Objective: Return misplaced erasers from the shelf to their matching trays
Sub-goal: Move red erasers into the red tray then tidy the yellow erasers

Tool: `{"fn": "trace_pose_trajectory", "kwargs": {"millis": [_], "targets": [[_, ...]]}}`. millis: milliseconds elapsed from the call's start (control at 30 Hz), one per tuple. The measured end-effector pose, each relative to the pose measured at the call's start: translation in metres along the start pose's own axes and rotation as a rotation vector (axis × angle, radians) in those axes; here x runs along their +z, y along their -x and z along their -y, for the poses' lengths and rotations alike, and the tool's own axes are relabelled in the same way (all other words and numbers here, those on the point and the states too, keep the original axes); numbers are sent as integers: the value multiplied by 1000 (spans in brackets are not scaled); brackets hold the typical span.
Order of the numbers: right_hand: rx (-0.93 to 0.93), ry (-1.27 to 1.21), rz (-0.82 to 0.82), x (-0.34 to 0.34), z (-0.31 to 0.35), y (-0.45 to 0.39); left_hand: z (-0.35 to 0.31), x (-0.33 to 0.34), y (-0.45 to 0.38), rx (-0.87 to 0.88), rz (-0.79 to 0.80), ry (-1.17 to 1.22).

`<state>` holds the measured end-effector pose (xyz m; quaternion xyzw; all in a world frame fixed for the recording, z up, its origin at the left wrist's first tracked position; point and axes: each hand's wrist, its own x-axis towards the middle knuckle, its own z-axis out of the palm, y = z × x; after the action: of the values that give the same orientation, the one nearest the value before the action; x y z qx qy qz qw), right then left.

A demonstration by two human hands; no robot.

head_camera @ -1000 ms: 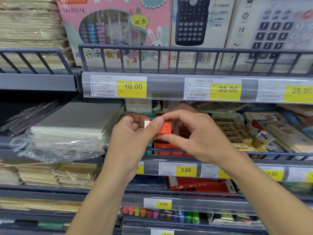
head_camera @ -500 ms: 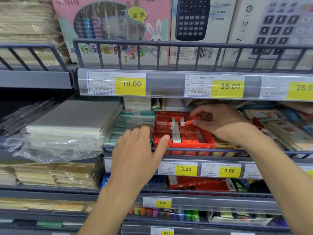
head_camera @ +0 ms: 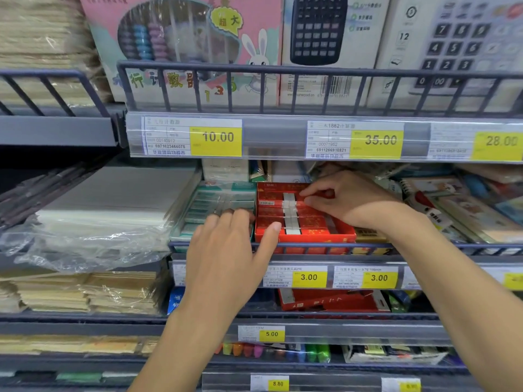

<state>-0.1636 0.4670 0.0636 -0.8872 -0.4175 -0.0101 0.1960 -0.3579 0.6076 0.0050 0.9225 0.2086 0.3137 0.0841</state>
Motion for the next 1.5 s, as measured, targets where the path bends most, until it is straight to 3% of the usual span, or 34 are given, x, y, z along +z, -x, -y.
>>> {"fn": "trace_pose_trajectory", "kwargs": {"millis": [100, 200, 333, 433, 533, 767, 967, 1200, 1500], "targets": [[-7, 10, -29, -2, 7, 10, 2, -3, -2, -1, 43, 43], [4, -123, -255, -2, 20, 40, 5, -9, 2, 36, -5, 191], [-8, -457, -427, 9, 42, 107, 6, -21, 22, 64, -79, 615], [63, -695, -412, 31, 46, 165, 6, -17, 46, 16, 95, 959], [269, -865, -369, 68, 36, 231, 6, 9, 79, -77, 396, 1098], [876, -1006, -333, 183, 4, 391, 11, 116, 200, -377, 1035, 989], [1249, -998, -266, 253, -10, 528, -6, 164, 310, -444, 1357, 813], [1507, -1019, -260, 276, -15, 669, -75, 166, 383, -368, 1540, 667], [1512, -1044, -420, 240, -80, 725, -166, 173, 412, -285, 1600, 613]]}}
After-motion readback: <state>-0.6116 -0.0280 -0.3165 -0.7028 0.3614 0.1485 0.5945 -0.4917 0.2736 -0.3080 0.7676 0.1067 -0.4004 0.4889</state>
